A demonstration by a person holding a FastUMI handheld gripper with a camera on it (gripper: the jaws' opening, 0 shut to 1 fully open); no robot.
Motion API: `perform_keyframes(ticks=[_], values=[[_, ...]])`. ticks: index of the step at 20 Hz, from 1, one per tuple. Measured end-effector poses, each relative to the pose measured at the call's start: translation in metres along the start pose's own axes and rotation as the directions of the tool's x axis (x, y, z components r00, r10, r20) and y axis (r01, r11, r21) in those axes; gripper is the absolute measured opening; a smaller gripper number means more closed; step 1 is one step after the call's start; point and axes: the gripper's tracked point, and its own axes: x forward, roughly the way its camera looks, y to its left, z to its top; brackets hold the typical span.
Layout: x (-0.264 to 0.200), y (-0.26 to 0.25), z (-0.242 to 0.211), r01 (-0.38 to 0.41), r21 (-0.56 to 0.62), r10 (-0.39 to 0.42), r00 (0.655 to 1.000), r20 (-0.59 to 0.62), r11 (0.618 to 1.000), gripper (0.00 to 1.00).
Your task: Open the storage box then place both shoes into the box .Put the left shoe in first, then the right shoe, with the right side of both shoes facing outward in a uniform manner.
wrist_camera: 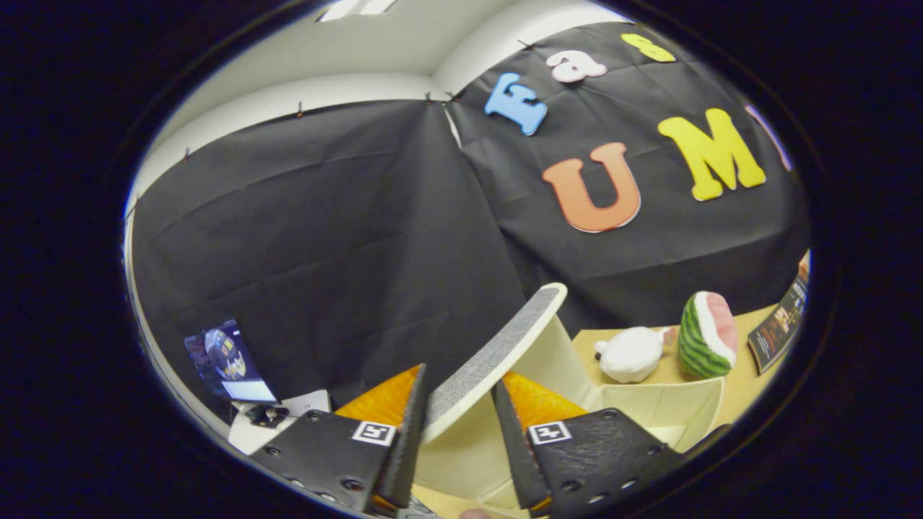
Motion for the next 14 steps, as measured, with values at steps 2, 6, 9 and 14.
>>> perform_keyframes(ticks=[2, 6, 9, 14], values=[[0.007, 0.015, -0.001, 0.004, -0.087, -0.001, 0.999, 0.037, 0.996, 0.73], [0.011, 0.035, -0.011, -0.015, -0.156, 0.023, 0.999, 0.047, 0.988, 0.86], [0.005, 0.029, -0.008, 0.001, -0.158, 0.009, 0.998, 0.06, 0.987, 0.88], [-0.028, -0.005, 0.002, 0.105, -0.155, -0.089, 0.99, 0.106, 0.982, 0.94]])
